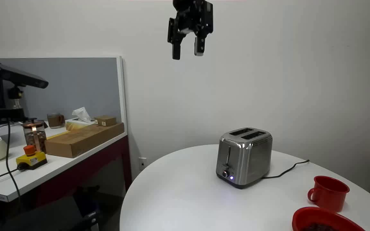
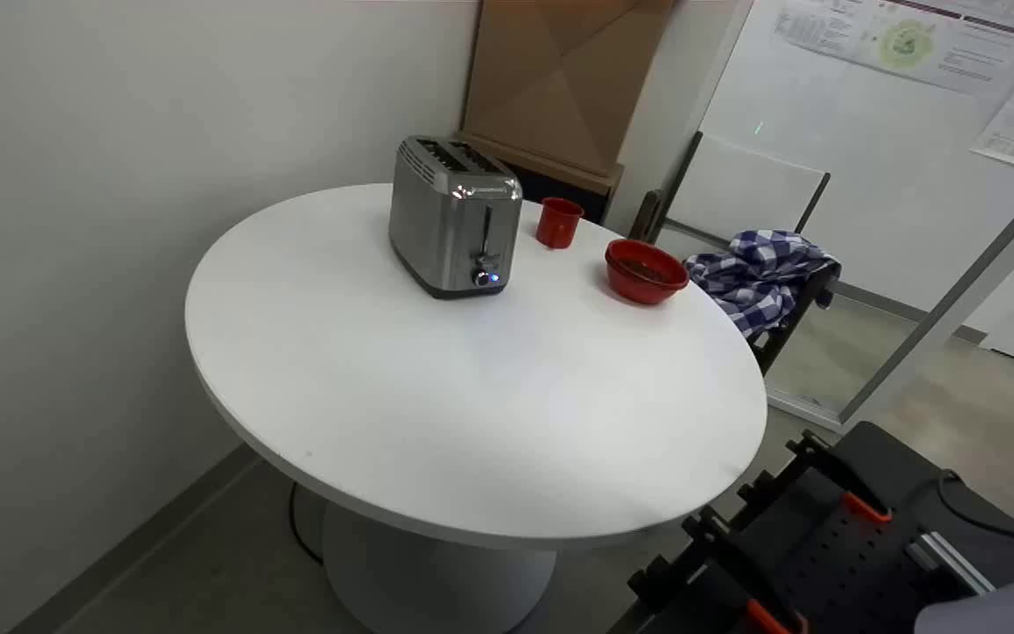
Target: Press the button on the toaster
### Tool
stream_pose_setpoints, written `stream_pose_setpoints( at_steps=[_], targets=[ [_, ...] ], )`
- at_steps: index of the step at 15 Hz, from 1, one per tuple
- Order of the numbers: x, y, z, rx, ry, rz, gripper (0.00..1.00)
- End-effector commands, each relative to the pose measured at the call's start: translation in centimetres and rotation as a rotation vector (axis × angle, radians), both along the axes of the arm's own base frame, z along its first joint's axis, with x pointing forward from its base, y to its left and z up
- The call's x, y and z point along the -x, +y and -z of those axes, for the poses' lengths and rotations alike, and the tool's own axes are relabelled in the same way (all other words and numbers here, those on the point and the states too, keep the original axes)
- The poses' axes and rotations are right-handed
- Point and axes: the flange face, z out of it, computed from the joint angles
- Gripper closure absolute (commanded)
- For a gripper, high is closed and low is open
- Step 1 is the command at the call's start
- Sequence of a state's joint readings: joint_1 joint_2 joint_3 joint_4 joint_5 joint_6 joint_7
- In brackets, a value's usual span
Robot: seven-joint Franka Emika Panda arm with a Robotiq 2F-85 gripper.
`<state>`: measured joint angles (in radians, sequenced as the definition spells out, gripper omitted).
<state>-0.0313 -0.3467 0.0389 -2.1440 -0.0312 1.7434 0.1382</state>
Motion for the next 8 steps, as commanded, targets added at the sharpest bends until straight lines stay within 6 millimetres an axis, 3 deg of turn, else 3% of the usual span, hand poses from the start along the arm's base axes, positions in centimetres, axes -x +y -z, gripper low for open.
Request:
stream_pose_setpoints(
  at_steps=[1,6,8],
  targets=[
    [0.0,0.0,-0.1,0.000,-0.001,0.000,0.00],
    [0.1,-0.1,0.2,0.019,-0.028,0.004,0.00],
    [-0.1,-0.8,1.6,0.035,-0.059,0.009,0.00]
  ],
)
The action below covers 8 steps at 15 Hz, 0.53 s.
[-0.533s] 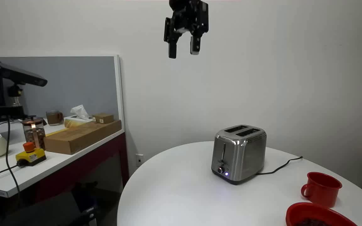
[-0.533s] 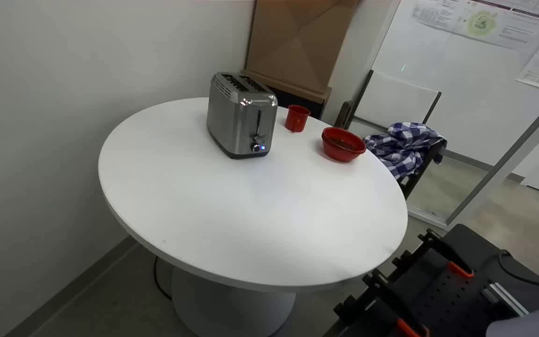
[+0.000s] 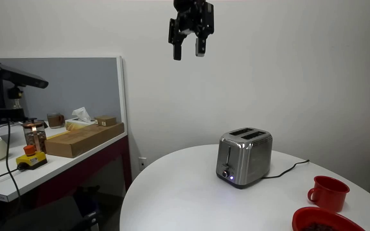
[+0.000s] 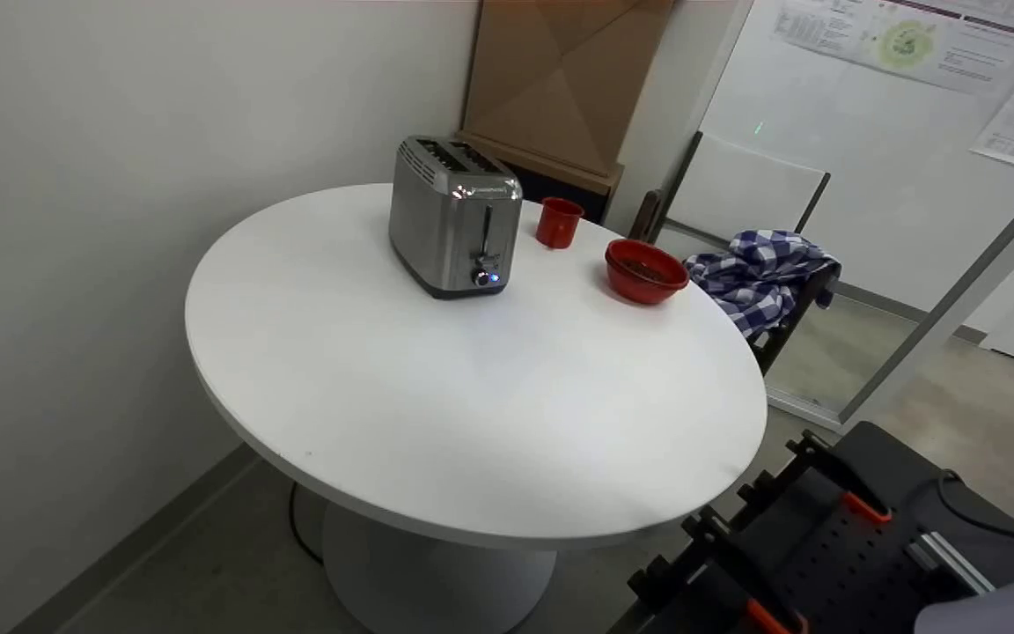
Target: Press the button on the toaster
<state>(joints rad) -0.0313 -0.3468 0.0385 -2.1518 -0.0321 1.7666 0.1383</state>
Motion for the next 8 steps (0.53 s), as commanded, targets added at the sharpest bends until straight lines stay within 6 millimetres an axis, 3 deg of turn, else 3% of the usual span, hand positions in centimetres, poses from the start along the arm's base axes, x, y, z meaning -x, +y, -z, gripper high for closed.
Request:
stream_pose_setpoints(
  at_steps=[1,8],
  targets=[
    [-0.2,-1.4,2.6,0.046,-0.059,0.011,0.00],
    [-1.0,-7.5,15.0,0.125,-0.057,-0.029,0.00]
  ],
)
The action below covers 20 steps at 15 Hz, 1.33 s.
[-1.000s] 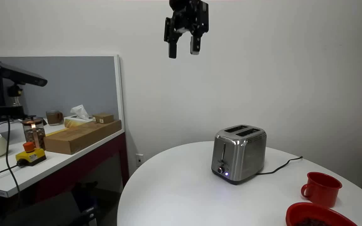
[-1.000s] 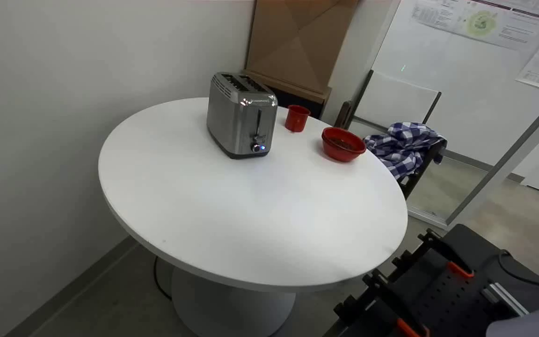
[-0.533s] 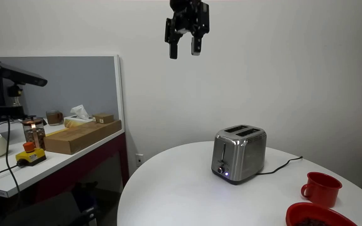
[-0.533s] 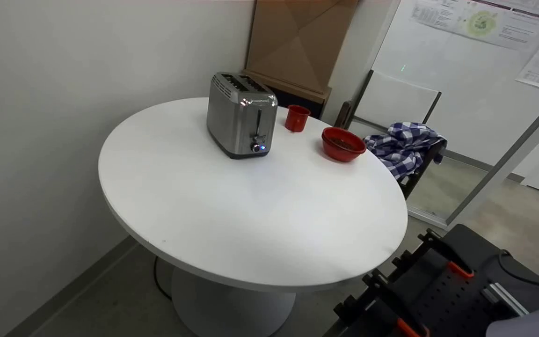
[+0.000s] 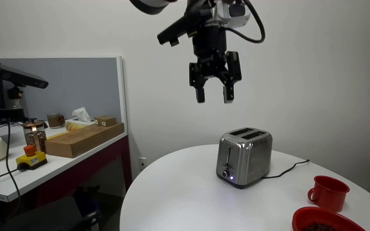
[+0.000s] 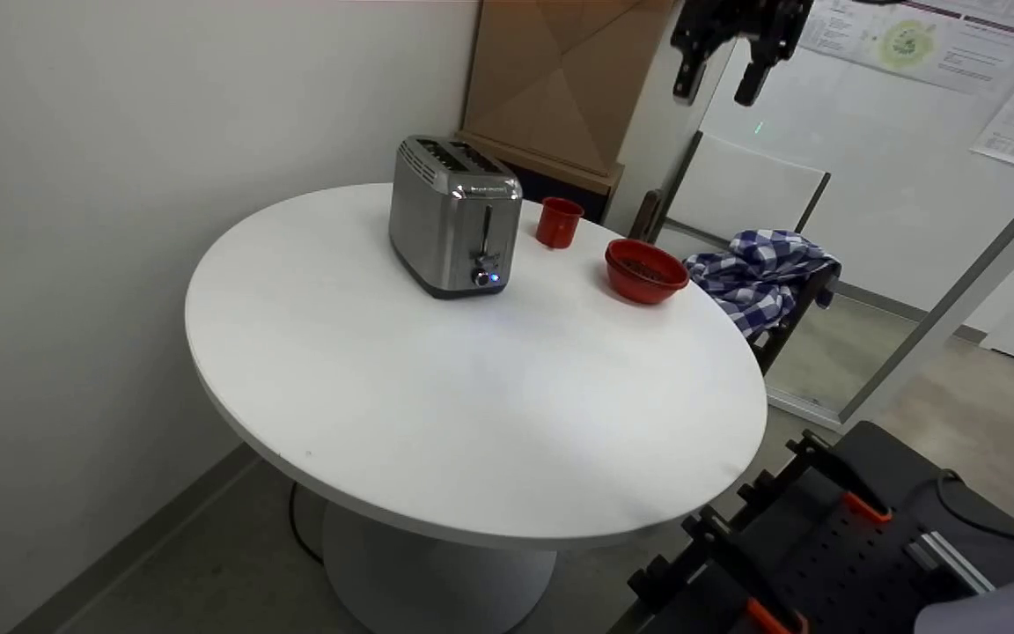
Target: Press the button on the toaster
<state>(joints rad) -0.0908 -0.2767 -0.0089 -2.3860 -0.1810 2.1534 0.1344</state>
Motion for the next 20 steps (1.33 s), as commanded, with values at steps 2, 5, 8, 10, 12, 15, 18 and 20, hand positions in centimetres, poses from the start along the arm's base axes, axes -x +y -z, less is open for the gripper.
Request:
stream_pose_setpoints(
  at_steps=[2,5,8,10,12,15,18,20],
  targets=[
    [-0.4,-3.2,8.0,0.013,0.051,-0.052,0.00],
    [-1.1,-4.1,13.0,0.008,0.061,-0.075,0.00],
    [-2.3,-4.3,18.0,0.032,0.021,-0.107,0.00],
    [-3.0,-4.0,21.1,0.047,-0.016,-0.140,0.00],
    [-3.6,-3.7,23.9,0.051,-0.046,-0.163,0.00],
    [-4.6,-3.3,27.1,0.045,-0.102,-0.177,0.00],
    [-5.6,-2.7,29.3,0.032,-0.158,-0.185,0.00],
    [-6.3,-2.2,30.6,0.012,-0.195,-0.171,0.00]
  ],
)
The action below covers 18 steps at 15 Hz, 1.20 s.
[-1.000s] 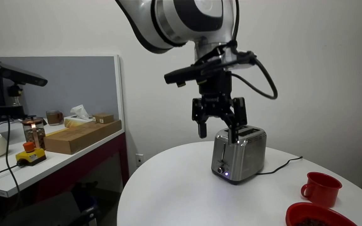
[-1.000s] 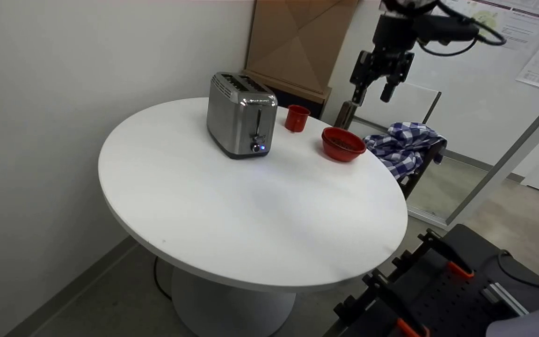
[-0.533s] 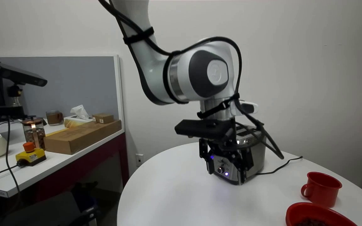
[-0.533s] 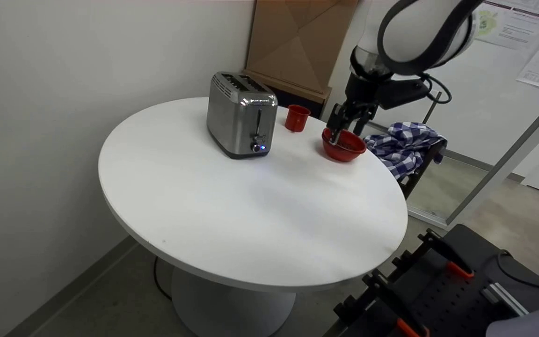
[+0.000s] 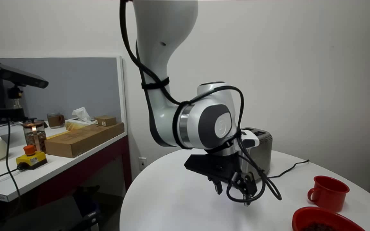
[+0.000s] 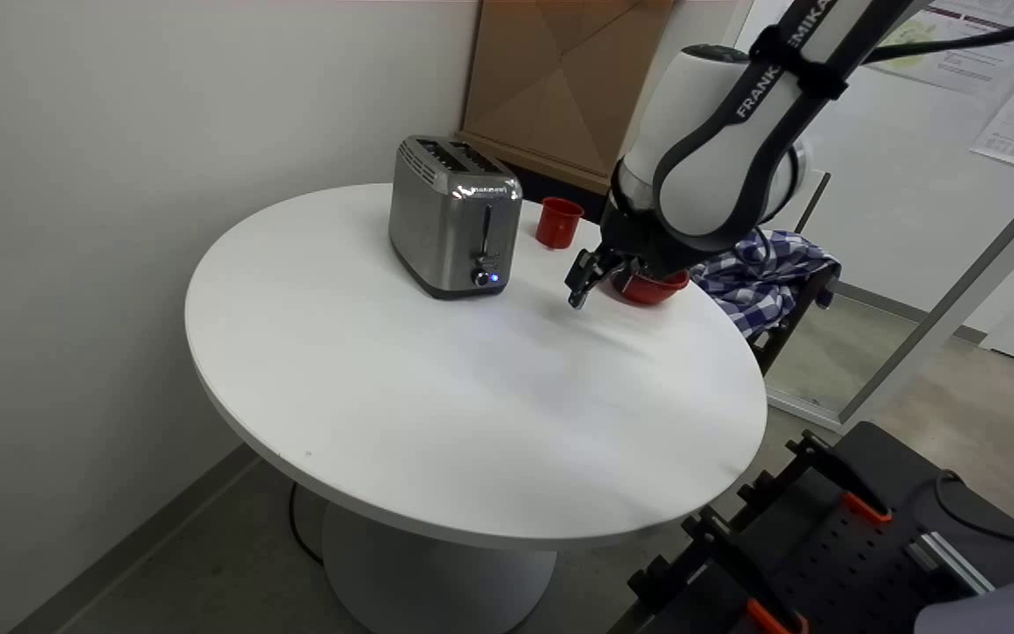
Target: Press the button on the toaster
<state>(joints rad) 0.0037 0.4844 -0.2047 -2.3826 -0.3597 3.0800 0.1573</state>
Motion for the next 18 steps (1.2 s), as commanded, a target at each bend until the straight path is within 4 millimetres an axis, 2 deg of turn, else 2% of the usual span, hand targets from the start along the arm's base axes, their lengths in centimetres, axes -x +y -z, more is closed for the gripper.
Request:
stream_pose_setpoints(
  at_steps=[1,6,12,18],
  targets=[
    [-1.9,0.6,2.1,-0.022,-0.070,0.015,0.00],
    [-3.4,1.5,4.0,-0.039,-0.202,0.016,0.00],
    [-4.1,2.5,5.6,-0.061,-0.317,-0.011,0.00],
    [-4.4,3.7,6.0,-0.077,-0.403,-0.054,0.00]
  ],
)
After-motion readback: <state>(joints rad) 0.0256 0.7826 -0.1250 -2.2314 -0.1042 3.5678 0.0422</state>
